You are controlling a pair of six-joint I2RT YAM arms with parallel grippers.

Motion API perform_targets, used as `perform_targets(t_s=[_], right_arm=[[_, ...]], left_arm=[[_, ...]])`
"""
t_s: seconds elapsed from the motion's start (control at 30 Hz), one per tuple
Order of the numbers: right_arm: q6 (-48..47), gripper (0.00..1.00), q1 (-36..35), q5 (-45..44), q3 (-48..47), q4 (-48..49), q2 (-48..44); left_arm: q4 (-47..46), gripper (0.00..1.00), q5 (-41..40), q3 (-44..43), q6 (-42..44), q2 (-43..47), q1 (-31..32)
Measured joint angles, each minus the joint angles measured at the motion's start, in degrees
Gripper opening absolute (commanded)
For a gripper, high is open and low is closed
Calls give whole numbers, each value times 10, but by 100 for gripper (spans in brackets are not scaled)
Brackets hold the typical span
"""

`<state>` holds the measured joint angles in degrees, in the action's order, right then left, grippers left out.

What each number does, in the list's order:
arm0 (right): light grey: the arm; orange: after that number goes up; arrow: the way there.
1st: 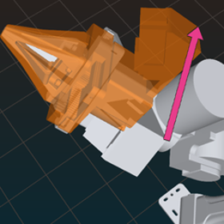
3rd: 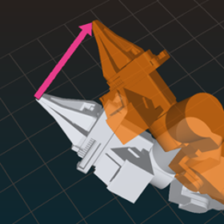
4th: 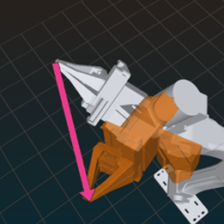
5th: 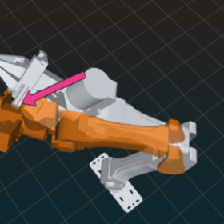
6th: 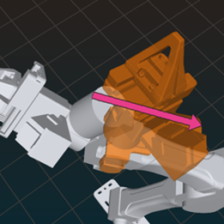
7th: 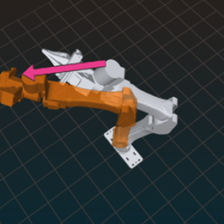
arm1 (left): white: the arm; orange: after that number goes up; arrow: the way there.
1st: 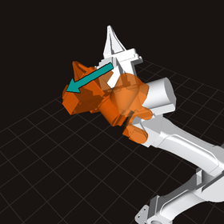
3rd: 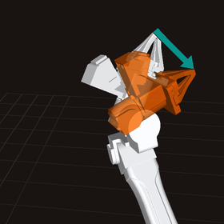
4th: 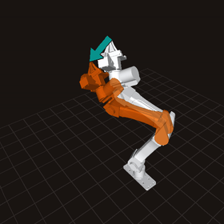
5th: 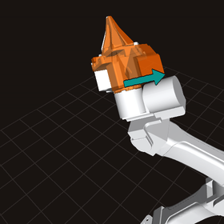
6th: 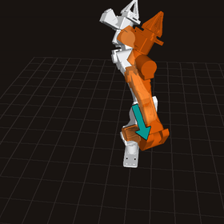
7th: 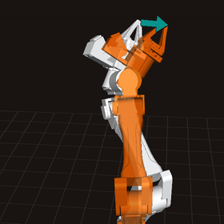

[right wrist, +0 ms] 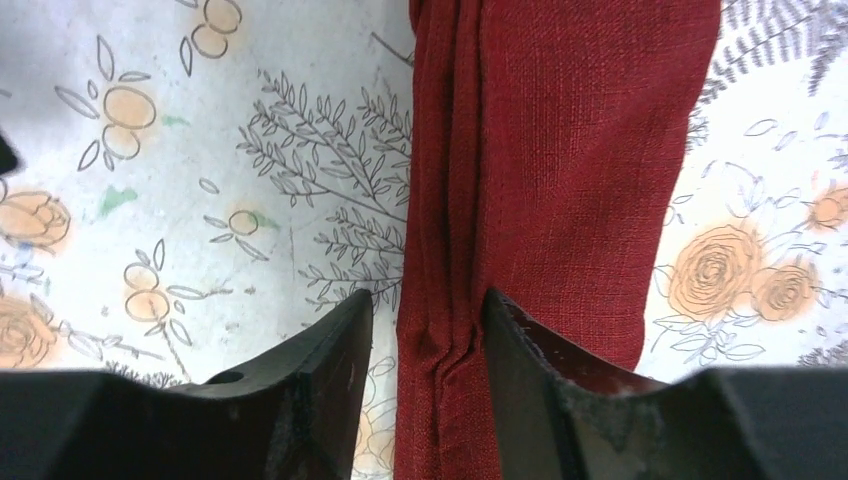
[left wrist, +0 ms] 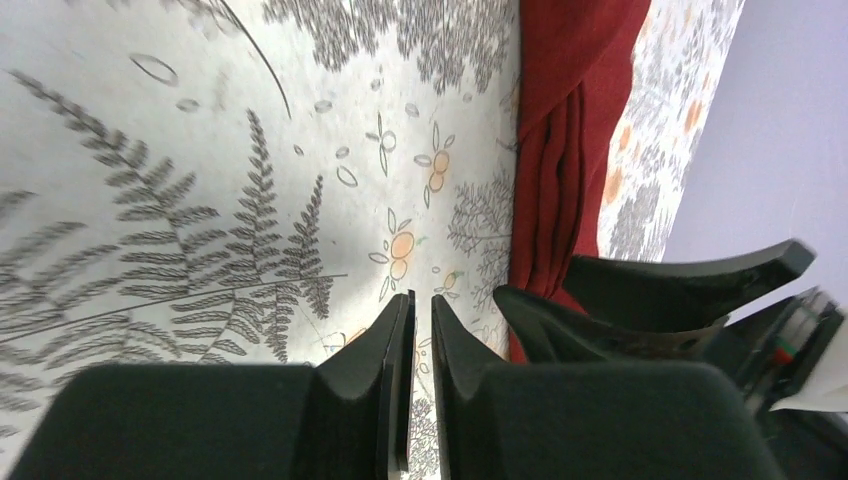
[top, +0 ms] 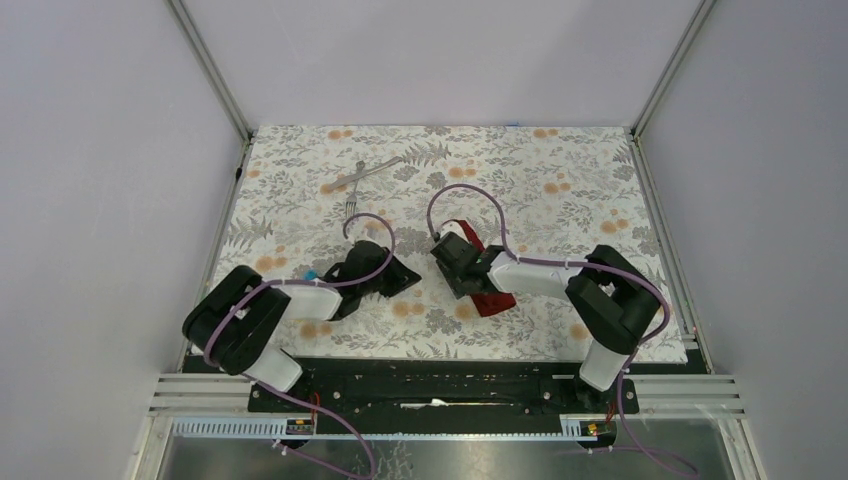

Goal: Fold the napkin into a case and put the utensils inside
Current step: Pick up the smaller rectangle-folded napkin from the center of the board.

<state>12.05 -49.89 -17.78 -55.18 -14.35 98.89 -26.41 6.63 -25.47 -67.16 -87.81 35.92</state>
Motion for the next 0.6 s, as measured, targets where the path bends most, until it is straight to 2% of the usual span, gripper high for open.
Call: perform_targets(t_s=[0.3,0.47,0.6], right_arm=[[33,0,-33,-125,-14,-5,31],[40,0,-34,-122,-22,-17,30],[56,0,-22,-33,-23,-35,-5]], left_arm=[[86,17,-31,-3,23,114,-16],[132,18,-57,-3,39,178,-19],[178,18,-80,-4,55,225,-24]])
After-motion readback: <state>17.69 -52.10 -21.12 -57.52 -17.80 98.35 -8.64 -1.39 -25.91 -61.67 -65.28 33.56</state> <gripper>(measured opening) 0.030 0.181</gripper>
